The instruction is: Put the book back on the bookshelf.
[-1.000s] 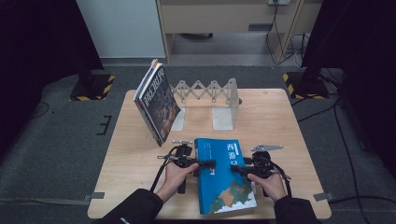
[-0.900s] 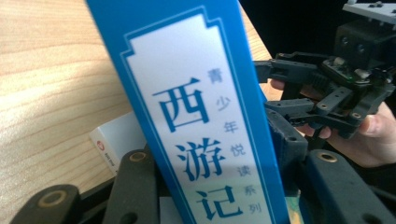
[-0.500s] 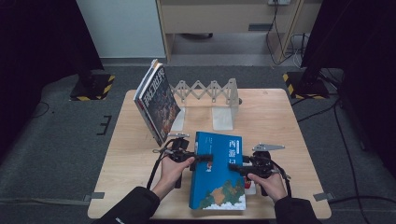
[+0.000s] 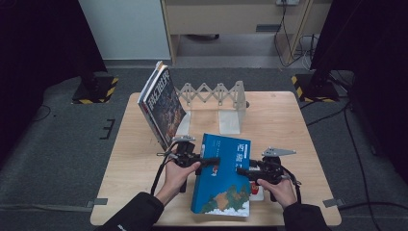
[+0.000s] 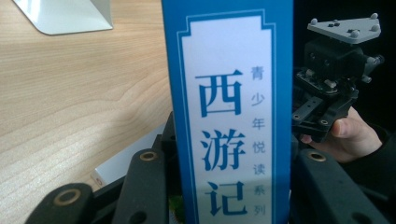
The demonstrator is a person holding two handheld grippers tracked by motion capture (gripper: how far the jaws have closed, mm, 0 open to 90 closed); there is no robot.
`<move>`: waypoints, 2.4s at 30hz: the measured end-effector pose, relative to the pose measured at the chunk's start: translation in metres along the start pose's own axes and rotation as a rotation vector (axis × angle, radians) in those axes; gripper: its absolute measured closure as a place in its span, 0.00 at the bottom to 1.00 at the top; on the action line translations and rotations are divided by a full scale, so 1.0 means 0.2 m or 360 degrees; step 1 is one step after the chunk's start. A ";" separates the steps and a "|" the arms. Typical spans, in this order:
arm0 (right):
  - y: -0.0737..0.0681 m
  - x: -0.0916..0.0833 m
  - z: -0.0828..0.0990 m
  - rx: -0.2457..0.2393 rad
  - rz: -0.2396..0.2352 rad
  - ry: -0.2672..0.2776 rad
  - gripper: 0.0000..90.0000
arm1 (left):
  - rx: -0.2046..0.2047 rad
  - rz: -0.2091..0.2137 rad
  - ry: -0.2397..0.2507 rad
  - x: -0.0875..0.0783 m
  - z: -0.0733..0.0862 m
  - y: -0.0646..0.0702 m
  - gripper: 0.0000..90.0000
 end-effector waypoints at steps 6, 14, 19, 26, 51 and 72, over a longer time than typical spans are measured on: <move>0.00 0.00 0.00 -0.0012 -0.0005 -0.0001 0.42 | 0.0023 -0.0021 0.0013 0.01 0.00 0.00 0.66; -0.01 0.00 0.00 -0.0043 -0.0008 0.0002 0.43 | -0.0004 -0.0009 0.0047 0.03 0.01 -0.02 0.62; -0.01 0.00 -0.01 -0.0055 -0.0010 0.0001 0.43 | 0.0012 -0.0008 0.0058 0.04 0.01 -0.03 0.59; -0.02 0.01 0.00 -0.0071 -0.0029 0.0007 0.44 | -0.0016 0.0008 0.0061 0.06 0.01 -0.04 0.63; -0.03 -0.06 -0.06 -0.0024 -0.0138 0.0161 0.30 | 0.0119 -0.0043 0.0047 -0.12 -0.16 0.07 0.68; 0.26 -0.13 -0.05 -0.0002 0.0526 0.0111 0.19 | 0.0219 -0.0481 0.0212 -0.53 -0.33 -0.07 0.67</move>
Point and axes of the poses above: each handheld gripper's, and its own axes: x roughly forward along the jaws, z roughly out of its underside, y roughly to its right, the point moved 5 cm from there along x, roughly forward along the jaws, and after that the axes turned 15 degrees about x, right-handed, at the moved point
